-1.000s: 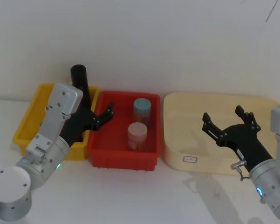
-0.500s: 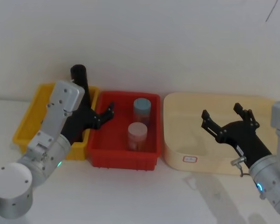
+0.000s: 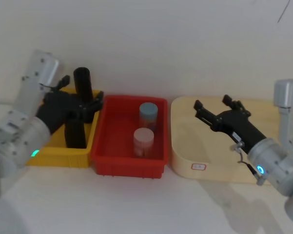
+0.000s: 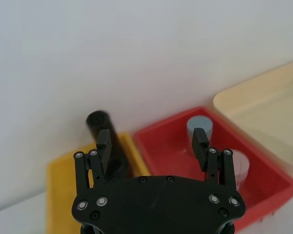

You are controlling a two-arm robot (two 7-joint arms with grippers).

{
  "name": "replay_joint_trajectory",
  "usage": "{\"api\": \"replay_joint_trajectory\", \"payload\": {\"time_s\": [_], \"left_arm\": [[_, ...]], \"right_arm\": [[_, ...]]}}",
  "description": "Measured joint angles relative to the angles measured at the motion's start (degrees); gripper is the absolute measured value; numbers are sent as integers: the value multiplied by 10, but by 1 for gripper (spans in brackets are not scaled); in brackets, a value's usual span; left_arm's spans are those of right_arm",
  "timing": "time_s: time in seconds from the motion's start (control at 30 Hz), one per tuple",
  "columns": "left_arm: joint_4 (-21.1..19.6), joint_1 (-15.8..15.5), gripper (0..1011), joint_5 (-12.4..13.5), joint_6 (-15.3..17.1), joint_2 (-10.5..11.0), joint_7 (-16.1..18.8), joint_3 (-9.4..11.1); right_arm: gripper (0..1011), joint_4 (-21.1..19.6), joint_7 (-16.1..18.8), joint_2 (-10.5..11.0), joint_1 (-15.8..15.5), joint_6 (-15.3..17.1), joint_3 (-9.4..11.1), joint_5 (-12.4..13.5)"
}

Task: Pick up the garbage bag with the one hand and transfer it to the other hand.

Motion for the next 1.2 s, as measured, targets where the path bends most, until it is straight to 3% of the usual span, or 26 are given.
{"api": "replay_joint_trajectory", "payload": {"time_s": [0.07, 0.17, 0.3, 0.4, 0.6, 0.8, 1.03, 1.2], "left_arm": [[-10, 6, 1001, -9, 13, 9, -7, -12], [-32, 24, 1001, -30, 37, 35, -27, -48], [-40, 45, 1001, -51, 46, 59, -51, -85], [-35, 61, 1001, -66, 42, 77, -74, -111], [-2, 74, 1001, -84, 7, 101, -121, -138], [38, 65, 1001, -87, -33, 111, -158, -140], [97, 33, 1001, -83, -83, 108, -197, -122], [131, 12, 1001, -81, -100, 101, -214, -106]], "right_arm": [[1002, 17, 10, -8, 24, 15, -6, 12], [1002, 47, 22, -22, 57, 37, -16, 26], [1002, 79, 30, -40, 94, 60, -30, 38], [1001, 109, 33, -59, 129, 77, -45, 44], [1002, 140, 34, -78, 161, 96, -63, 49], [1001, 150, 31, -89, 180, 112, -79, 50], [1001, 144, 24, -93, 187, 128, -97, 48], [1001, 132, 16, -93, 182, 137, -109, 47]]}}
